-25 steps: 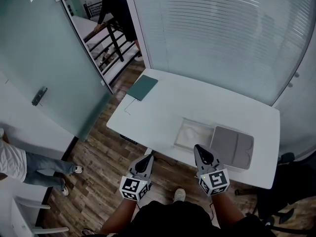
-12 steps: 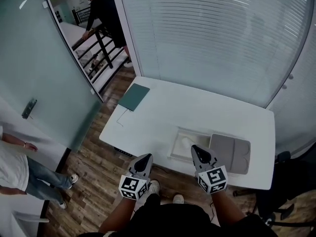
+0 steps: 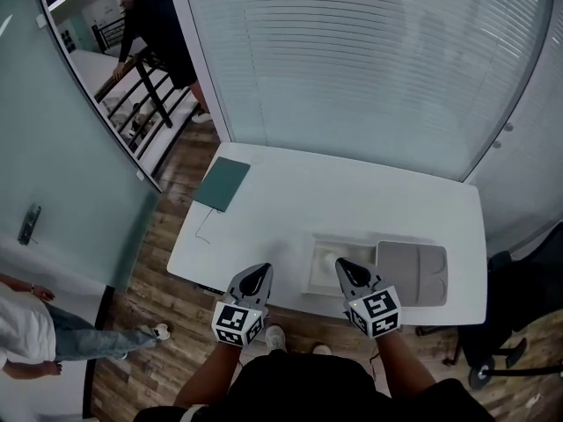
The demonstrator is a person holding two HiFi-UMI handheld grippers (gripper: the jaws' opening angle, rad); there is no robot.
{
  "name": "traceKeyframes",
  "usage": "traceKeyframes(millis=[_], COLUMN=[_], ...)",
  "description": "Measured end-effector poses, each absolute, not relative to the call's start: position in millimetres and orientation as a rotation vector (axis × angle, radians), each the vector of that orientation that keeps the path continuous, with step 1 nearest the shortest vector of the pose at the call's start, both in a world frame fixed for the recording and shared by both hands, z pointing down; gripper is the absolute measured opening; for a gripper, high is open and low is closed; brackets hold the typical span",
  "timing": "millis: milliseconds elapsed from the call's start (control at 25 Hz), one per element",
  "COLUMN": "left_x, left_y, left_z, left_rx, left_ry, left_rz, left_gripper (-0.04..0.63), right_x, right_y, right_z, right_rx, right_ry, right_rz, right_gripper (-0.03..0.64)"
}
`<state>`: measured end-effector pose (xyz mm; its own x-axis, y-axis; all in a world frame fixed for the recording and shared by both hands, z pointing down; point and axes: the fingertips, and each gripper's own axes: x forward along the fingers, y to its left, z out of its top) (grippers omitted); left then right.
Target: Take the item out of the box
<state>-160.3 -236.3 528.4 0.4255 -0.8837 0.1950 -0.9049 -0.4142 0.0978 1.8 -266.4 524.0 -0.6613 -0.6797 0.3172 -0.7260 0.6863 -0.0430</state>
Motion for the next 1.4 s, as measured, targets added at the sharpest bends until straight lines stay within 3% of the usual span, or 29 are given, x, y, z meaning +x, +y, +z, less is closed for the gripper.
traceKeyframes(millis=[280,600,840,1400], left_x=[-164.7,-172.1,-173.1,-189.2], left_y=[-257.3,-267.2,-268.0,-276.6], left_z=[539.2,547.0,550.2,549.2], left_rx=[2.514,2.534,2.550,2.542], left_ry=[-1.498,-1.447,-1.406,-1.398], left_rz=[0.177,0.178,0.176,0.146], left_gripper=[0.011,0.011,0.011,0.011], right_x=[-0.8,-7.7,-14.0,-13.4], right_y=[-281.9,-285.7,-286.3,-284.5], right_z=[548.5,580.9,613.8,680.8], right_rx=[1.156,1.061,0.995,0.831], right_ry=[-2.499,-2.341,-2.184,-1.935], right_rz=[0.259,0.261,0.288,0.415], right_gripper=[0.008,0.116,0.162,0.204])
